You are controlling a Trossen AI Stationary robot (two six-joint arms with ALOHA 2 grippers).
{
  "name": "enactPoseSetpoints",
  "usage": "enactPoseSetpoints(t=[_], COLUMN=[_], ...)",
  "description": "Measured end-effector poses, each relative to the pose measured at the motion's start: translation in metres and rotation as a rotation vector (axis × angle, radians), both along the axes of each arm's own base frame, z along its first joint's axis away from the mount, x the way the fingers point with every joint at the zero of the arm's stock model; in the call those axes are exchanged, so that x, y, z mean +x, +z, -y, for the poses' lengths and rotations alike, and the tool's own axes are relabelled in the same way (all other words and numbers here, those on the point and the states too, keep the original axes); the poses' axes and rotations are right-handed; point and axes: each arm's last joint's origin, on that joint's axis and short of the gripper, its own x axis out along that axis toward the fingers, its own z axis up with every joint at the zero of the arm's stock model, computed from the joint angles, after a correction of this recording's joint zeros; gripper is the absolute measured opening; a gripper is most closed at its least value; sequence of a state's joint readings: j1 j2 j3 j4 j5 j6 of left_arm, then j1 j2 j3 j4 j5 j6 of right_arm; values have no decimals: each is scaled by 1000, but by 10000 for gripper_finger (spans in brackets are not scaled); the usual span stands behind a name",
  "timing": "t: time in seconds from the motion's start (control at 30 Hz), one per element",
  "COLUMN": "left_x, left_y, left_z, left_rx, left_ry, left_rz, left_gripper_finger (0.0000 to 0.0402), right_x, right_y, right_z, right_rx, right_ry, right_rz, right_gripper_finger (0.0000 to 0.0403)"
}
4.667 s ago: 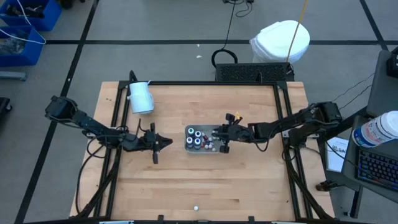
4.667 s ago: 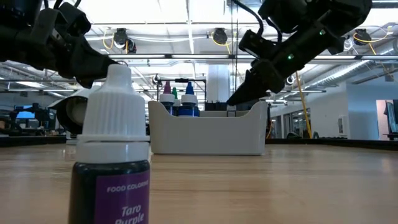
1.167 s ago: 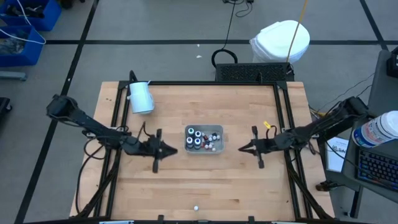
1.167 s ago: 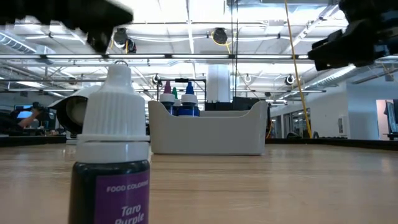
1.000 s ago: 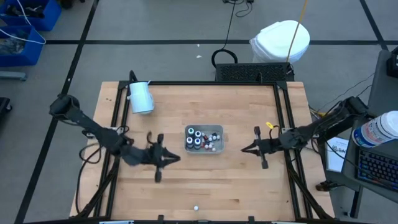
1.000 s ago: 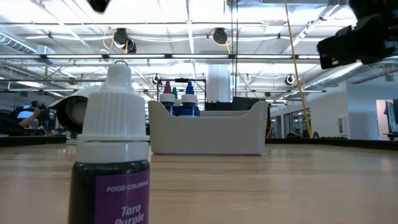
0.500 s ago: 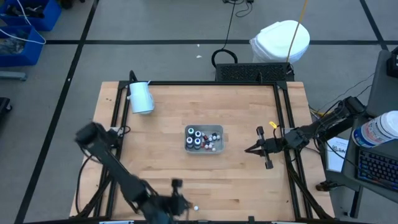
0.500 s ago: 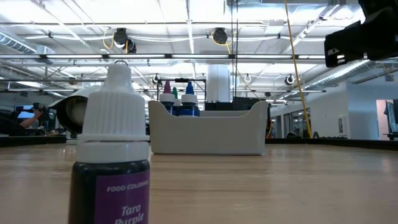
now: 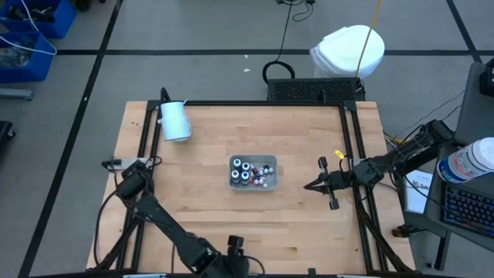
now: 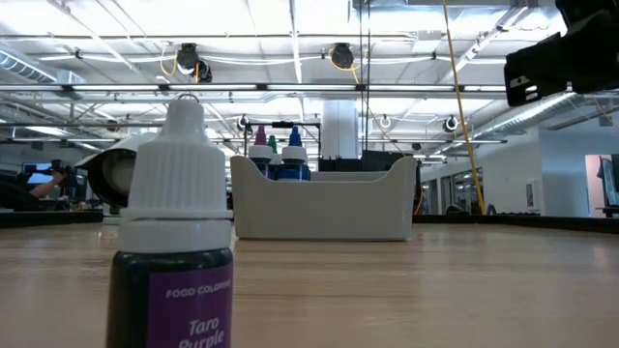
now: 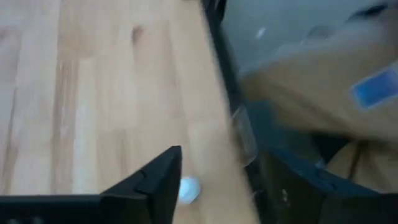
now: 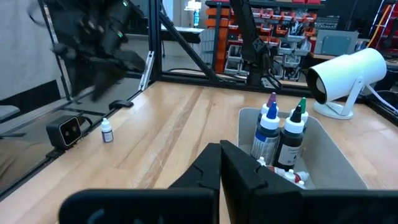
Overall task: Pick & Place food coloring
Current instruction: Put the small violet food coloring bottle into the gray bin
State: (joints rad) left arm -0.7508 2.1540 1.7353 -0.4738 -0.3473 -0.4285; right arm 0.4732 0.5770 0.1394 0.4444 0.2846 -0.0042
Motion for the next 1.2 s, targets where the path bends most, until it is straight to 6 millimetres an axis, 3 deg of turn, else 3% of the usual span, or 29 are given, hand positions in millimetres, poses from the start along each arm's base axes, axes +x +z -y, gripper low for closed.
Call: enactPoseSetpoints(t=[0.23,0.63,1.2], left_x=[-2,8,16], left_y=[-25,-39,-51], left_z=[-16,-35,-38], left_rx=[53,-42,-61], left_ry=[-9,13,2], left_rz=[-98,-175,-194], left_gripper_finger=[252,218,211], right_x=[0,0,0], right_y=[-1,-1,-2], right_z=[0,0,0], right_rx=[-8,1,3], right_ry=[0,-1,-2], right_rz=[-11,-14,-26], right_gripper_finger=[1,0,0])
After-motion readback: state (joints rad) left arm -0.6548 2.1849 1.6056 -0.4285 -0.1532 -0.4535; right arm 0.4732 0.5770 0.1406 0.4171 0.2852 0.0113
